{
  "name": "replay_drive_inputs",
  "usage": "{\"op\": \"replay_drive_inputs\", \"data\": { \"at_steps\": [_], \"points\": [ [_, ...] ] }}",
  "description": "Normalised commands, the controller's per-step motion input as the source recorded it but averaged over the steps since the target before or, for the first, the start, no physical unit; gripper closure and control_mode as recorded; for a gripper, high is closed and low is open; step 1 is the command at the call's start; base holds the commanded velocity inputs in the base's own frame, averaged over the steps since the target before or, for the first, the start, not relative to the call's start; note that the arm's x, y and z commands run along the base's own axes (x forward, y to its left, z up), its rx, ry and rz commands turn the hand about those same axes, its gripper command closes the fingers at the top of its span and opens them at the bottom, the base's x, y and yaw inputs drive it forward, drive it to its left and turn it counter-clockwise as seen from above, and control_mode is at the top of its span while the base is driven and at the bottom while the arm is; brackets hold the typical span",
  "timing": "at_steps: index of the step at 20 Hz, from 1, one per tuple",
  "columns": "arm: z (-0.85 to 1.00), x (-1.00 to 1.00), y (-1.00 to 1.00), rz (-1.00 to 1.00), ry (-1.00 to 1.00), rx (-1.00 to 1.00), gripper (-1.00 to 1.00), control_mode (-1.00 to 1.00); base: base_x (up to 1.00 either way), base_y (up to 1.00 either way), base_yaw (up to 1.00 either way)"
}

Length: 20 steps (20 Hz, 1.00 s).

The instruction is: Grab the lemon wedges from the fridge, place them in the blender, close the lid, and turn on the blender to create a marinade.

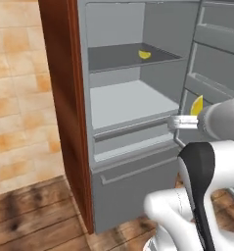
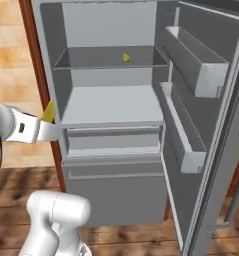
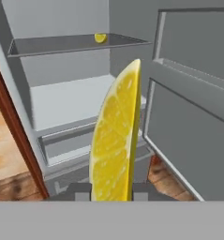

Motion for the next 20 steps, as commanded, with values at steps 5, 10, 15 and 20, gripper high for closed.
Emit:
{"op": "replay_drive_inputs", "data": {
  "at_steps": [5, 10, 15, 20],
  "points": [
    [0.0, 0.0, 0.0, 0.0, 0.0, 0.0, 1.0, 1.0, -0.48, 0.56, -0.65],
    [0.0, 0.0, 0.0, 0.0, 0.0, 0.0, 1.0, 1.0, -0.37, 0.22, -0.84],
    [0.0, 0.0, 0.0, 0.0, 0.0, 0.0, 1.0, 1.0, -0.38, 0.09, -0.89],
    [0.0, 0.0, 0.0, 0.0, 0.0, 0.0, 1.0, 1.0, -0.25, 0.01, -0.92]
  ]
}}
